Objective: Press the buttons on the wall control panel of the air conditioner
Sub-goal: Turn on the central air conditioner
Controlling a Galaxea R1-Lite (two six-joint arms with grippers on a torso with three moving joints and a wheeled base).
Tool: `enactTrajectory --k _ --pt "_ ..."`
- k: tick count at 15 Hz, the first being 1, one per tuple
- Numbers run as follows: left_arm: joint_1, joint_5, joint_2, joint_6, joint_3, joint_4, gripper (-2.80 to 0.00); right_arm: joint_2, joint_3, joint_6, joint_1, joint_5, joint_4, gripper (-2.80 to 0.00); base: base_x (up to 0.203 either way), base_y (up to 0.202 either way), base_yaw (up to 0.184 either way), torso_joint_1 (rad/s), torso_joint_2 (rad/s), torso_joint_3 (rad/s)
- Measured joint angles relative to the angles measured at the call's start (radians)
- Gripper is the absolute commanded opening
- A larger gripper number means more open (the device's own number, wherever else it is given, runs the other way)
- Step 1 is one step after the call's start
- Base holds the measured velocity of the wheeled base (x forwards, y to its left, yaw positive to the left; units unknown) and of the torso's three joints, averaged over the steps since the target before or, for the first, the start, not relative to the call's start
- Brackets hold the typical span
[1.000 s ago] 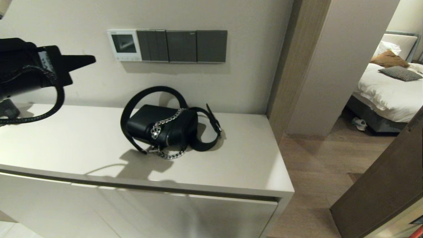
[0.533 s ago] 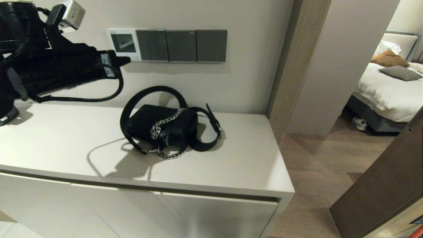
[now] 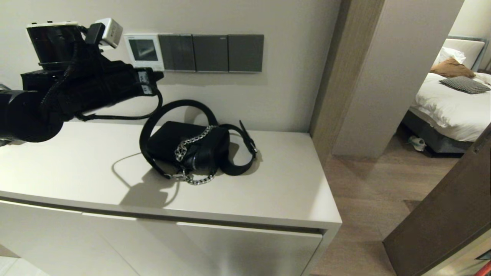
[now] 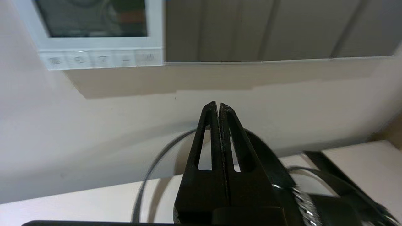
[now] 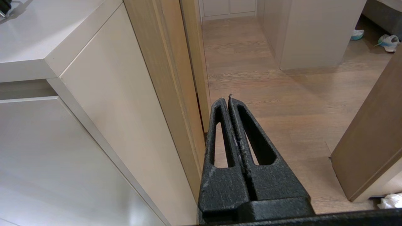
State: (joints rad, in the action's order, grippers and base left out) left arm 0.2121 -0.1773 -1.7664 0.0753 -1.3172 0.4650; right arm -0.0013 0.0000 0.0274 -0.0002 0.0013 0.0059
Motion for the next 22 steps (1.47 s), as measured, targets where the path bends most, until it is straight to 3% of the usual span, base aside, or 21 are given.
enactTrajectory --k 4,22 --pt "0.000 0.071 -0.024 -0.001 -0.006 0.069 -2.80 0.000 0.000 0.000 0.000 0.000 0.000 -2.80 0.000 0.000 0.000 0.000 0.00 0.000" --pt "-0.040 0.076 -0.190 -0.002 -0.167 0.086 -2.80 0.000 0.000 0.000 0.000 0.000 0.000 -2.80 0.000 0.000 0.000 0.000 0.00 0.000"
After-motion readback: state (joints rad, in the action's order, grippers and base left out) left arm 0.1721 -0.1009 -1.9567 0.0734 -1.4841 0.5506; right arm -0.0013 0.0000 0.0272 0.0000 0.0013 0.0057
